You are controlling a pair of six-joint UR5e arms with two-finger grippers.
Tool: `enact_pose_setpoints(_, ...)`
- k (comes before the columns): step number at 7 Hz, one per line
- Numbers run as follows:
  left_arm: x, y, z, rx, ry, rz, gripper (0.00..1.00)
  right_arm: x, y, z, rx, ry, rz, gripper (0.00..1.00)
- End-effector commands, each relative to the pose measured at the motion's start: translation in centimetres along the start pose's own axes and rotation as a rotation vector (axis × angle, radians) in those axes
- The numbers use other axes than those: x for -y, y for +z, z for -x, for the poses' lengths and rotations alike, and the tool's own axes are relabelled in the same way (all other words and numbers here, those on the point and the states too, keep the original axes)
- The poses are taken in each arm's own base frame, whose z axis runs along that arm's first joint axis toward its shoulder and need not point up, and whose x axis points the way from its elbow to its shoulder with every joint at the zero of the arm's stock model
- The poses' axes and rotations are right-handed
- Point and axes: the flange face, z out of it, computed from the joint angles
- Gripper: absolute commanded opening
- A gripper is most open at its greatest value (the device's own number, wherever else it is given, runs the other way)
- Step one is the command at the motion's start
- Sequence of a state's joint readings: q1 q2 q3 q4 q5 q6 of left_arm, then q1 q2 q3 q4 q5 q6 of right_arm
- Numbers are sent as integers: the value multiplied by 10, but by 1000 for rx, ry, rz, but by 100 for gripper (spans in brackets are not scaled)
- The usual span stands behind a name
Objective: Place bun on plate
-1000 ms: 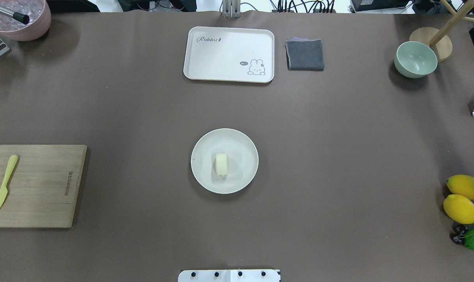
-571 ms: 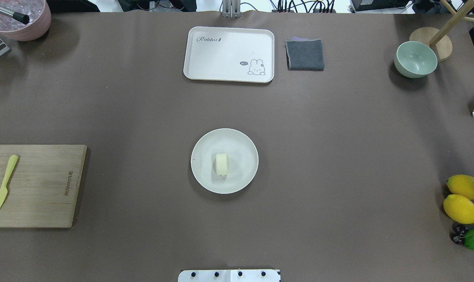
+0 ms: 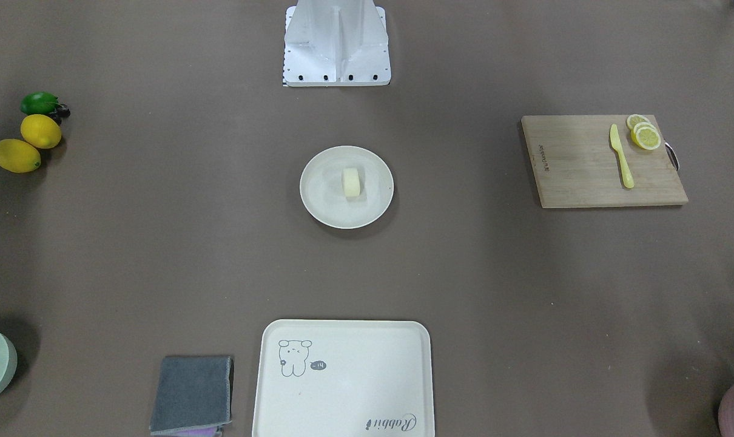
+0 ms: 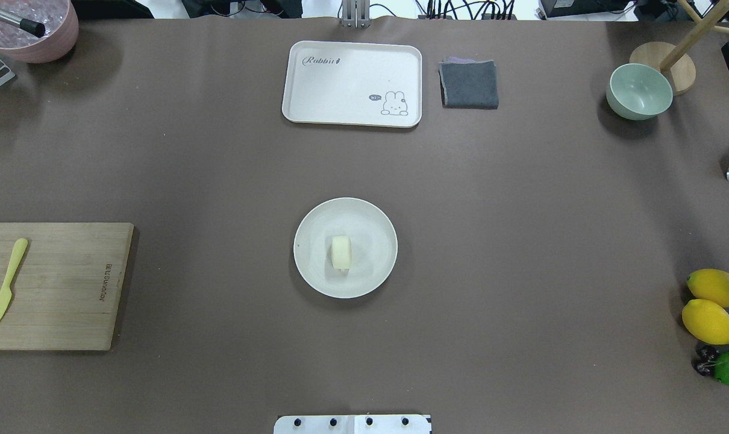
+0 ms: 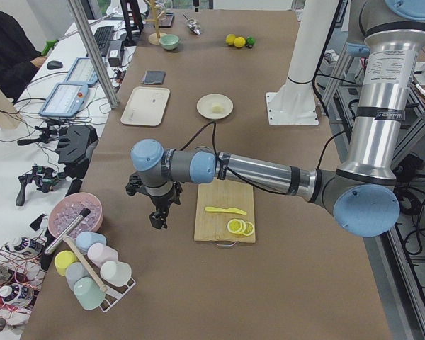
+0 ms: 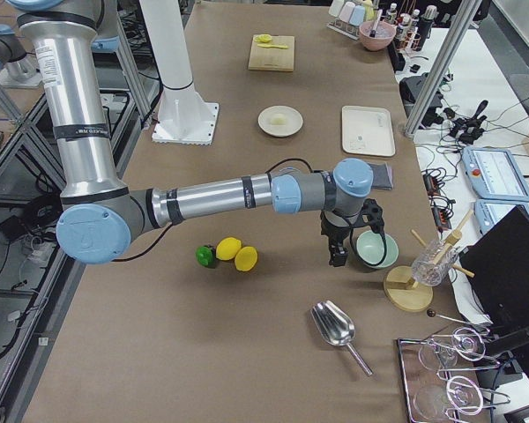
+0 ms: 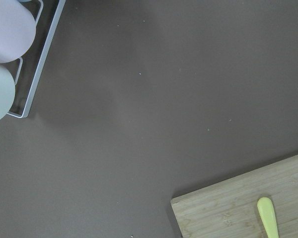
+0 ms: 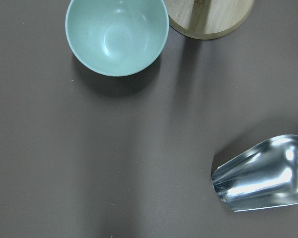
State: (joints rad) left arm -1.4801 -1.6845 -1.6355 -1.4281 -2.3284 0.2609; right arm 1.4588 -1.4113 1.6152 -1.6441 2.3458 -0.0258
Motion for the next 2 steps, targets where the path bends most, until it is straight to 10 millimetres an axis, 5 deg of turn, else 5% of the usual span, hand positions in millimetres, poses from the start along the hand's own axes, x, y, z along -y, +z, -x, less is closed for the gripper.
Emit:
enact_pose_setpoints(1,-6,-2,-2,1,3,-4,98,-1,1,-1,1,4,2,100)
enact_pose_setpoints(2,-6,-2,-1,1,3,-5,98,-1,0,0,1,1,0,100)
